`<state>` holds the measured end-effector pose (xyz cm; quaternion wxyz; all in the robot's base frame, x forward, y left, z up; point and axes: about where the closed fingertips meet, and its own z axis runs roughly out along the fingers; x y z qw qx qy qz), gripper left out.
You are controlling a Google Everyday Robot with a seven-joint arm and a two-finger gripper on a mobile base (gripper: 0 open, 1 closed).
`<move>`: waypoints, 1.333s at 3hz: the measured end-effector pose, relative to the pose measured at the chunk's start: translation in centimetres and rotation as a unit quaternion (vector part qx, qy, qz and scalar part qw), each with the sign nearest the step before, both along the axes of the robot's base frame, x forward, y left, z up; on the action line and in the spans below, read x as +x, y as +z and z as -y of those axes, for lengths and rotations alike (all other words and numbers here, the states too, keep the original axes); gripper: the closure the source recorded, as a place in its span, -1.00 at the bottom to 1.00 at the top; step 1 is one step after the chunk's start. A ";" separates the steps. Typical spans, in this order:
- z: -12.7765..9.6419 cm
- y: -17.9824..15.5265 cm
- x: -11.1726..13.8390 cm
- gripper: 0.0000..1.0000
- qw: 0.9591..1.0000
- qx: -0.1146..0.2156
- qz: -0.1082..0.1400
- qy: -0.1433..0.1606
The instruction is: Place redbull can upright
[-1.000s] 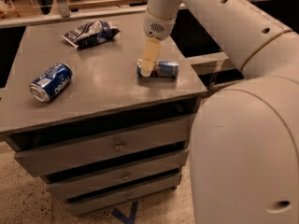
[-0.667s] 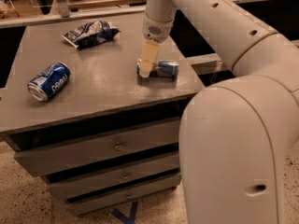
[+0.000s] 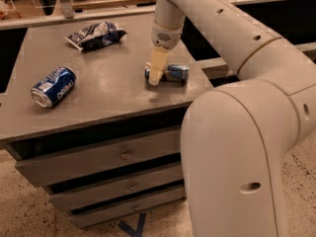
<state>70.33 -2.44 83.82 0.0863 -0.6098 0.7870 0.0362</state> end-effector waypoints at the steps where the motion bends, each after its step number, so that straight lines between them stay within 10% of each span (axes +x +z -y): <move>1: 0.2 -0.7 -0.1 -0.63 1.000 -0.012 -0.011 -0.005; 4: -0.4 2.7 -1.3 0.76 0.998 -0.037 -0.004 0.041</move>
Offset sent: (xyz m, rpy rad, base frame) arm -0.0213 -0.0143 -0.0110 -0.1072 0.1436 -0.0093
